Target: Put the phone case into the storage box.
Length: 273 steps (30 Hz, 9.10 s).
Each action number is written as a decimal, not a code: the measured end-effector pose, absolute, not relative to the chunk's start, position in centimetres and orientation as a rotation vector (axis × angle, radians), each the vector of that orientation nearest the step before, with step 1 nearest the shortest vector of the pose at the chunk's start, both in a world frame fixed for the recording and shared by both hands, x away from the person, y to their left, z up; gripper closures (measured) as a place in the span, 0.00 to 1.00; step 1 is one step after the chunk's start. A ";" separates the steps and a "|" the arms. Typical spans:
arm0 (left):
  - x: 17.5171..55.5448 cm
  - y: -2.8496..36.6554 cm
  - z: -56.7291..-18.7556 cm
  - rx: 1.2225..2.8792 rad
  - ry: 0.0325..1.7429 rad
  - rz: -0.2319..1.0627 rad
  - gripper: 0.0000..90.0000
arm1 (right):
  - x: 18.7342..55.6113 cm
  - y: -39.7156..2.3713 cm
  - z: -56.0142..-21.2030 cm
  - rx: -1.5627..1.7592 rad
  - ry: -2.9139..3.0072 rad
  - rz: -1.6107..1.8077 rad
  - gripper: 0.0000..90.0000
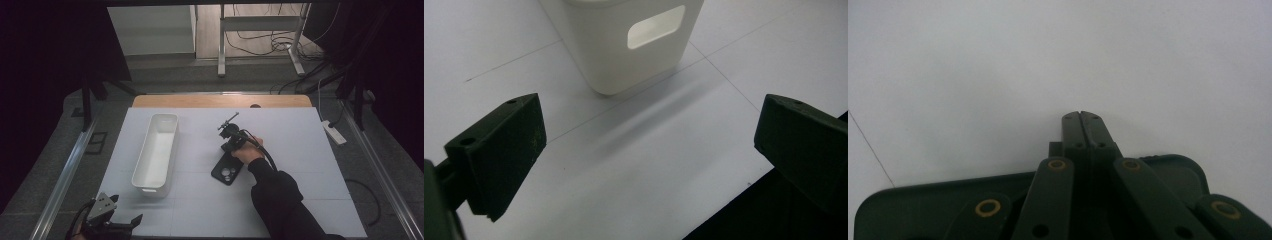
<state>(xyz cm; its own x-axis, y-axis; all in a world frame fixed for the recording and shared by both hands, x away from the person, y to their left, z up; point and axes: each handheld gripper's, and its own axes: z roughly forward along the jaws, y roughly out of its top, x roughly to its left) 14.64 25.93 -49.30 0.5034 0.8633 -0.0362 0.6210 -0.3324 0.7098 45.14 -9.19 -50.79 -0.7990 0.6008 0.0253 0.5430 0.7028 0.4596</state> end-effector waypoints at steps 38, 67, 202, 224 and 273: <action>14.8 25.7 -49.4 2.083 1.219 0.458 0.01 | 42.8 -17.8 -50.3 1.070 2.717 0.661 1.00; 14.8 25.6 -49.3 2.090 1.218 0.462 0.01 | 37.8 -20.2 -50.3 1.051 2.754 0.692 1.00; 14.8 25.6 -49.3 2.100 1.212 0.457 0.00 | 31.8 -15.5 -51.3 1.035 2.699 0.591 0.16; 15.0 25.8 -48.6 2.087 1.149 0.361 0.00 | 31.1 -17.8 -49.1 0.935 2.716 0.794 0.17; 22.1 18.9 -43.8 2.002 0.743 0.216 0.00 | 27.1 -21.9 -45.2 0.759 2.696 1.162 0.17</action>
